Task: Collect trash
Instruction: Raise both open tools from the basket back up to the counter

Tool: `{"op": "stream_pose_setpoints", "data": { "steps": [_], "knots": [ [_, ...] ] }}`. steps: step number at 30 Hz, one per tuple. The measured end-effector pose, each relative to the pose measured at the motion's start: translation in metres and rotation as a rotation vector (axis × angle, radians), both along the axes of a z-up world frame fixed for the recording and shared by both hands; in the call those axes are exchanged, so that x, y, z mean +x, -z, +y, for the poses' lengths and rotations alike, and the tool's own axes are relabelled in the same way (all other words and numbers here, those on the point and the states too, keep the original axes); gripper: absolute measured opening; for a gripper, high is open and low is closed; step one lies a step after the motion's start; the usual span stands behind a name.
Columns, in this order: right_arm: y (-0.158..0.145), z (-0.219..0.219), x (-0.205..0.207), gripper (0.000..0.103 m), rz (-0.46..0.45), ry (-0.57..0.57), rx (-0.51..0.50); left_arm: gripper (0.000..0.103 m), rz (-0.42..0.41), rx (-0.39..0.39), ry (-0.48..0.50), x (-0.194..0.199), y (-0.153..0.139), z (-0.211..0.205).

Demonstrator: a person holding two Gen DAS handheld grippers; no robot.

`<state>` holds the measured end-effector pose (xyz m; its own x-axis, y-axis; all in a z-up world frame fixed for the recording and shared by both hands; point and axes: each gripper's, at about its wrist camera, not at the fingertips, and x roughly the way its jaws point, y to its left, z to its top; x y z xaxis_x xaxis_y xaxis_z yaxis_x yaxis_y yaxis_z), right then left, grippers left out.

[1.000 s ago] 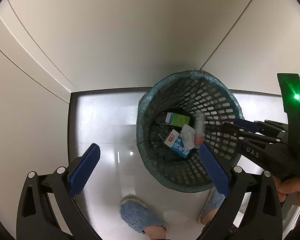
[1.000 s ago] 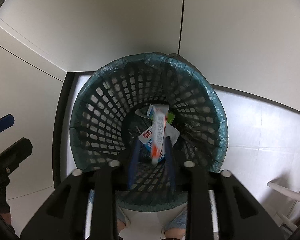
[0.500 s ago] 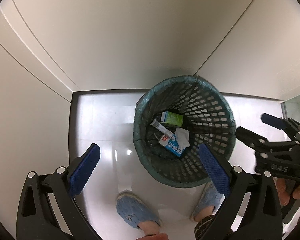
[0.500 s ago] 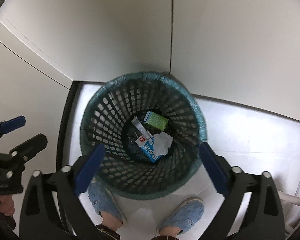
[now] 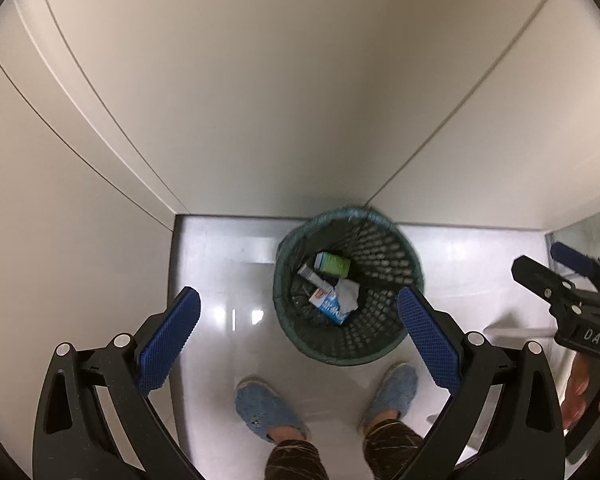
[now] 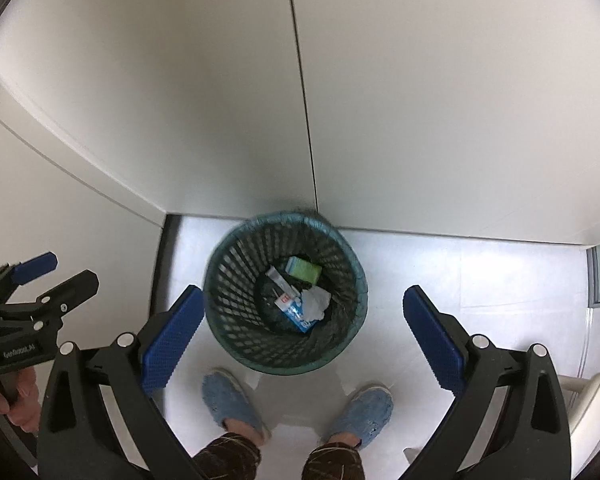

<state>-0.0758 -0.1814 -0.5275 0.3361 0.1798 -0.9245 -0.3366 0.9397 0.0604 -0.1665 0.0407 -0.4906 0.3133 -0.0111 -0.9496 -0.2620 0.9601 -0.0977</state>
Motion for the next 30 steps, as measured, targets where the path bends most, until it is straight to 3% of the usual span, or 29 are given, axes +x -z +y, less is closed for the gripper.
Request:
{"op": "stream_pose_setpoints", "data": {
  "steps": [7, 14, 19, 26, 30],
  "knots": [
    [-0.094, -0.001, -0.007, 0.095, -0.081, 0.035, -0.001, 0.097, -0.035, 0.015, 0.011, 0.011, -0.087, 0.004],
    [-0.196, -0.001, -0.023, 0.095, -0.175, 0.048, 0.014, 0.097, -0.103, 0.022, 0.041, 0.015, -0.201, -0.001],
    [-0.263, 0.002, -0.035, 0.095, -0.251, 0.023, 0.034, 0.097, -0.155, 0.070, 0.092, 0.012, -0.275, -0.007],
    [-0.356, -0.003, -0.036, 0.095, -0.331, 0.080, 0.064, 0.097, -0.238, 0.072, 0.110, 0.015, -0.355, -0.005],
    [-0.393, -0.007, -0.033, 0.095, -0.365, 0.139, 0.064, 0.097, -0.289, 0.083, 0.132, 0.021, -0.391, -0.007]
  ]
}}
